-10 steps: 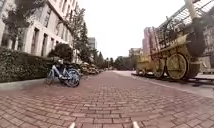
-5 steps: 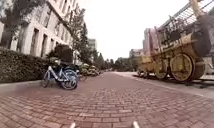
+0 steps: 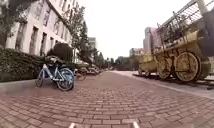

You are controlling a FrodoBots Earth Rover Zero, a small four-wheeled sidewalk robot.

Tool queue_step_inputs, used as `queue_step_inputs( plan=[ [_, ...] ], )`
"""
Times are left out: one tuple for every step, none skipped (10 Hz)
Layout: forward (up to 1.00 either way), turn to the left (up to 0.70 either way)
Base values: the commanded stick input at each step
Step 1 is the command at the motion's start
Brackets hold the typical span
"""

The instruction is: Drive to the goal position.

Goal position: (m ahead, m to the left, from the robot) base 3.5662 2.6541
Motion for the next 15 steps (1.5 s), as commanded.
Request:
queue_step_inputs(
  plan=[
    [0.7,0.0],
    [0.7,0.0],
    [0.7,0.0],
    [0.7,0.0],
    [0.7,0.0],
    [0.7,0.0],
    [0.7,0.0],
    [0.7,0.0],
    [0.7,0.0],
    [0.7,0.0],
    [0.7,0.0],
    [0.7,0.0],
    [0.7,0.0],
    [0.7,0.0],
    [0.7,0.0]
  ],
)
